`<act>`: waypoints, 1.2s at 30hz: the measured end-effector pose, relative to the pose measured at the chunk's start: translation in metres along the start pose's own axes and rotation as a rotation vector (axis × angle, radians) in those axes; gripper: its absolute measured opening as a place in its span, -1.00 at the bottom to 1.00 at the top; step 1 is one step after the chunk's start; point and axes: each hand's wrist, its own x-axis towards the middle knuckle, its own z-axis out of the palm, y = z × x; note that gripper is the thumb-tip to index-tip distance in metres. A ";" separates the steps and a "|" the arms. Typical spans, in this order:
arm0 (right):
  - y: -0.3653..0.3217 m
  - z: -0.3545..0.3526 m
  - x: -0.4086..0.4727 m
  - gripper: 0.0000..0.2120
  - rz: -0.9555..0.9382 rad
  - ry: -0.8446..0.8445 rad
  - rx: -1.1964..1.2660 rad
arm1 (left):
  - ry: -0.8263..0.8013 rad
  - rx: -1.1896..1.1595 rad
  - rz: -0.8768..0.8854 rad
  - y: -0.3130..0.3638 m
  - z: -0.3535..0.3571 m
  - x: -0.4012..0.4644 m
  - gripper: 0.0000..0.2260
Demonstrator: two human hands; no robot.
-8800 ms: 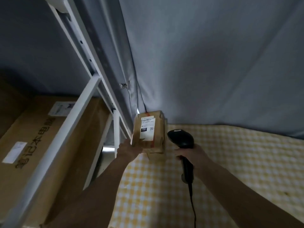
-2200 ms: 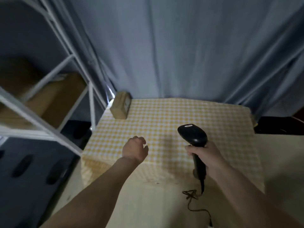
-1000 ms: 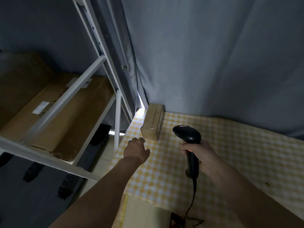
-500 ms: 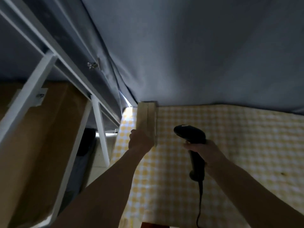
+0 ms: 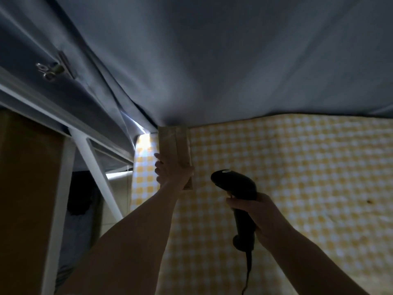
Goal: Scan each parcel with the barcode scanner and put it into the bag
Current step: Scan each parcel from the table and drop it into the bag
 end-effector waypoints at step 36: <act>-0.108 -0.042 -0.236 -0.90 -0.738 -0.033 -0.051 | -0.568 -0.942 0.376 0.030 -0.213 -0.221 -0.24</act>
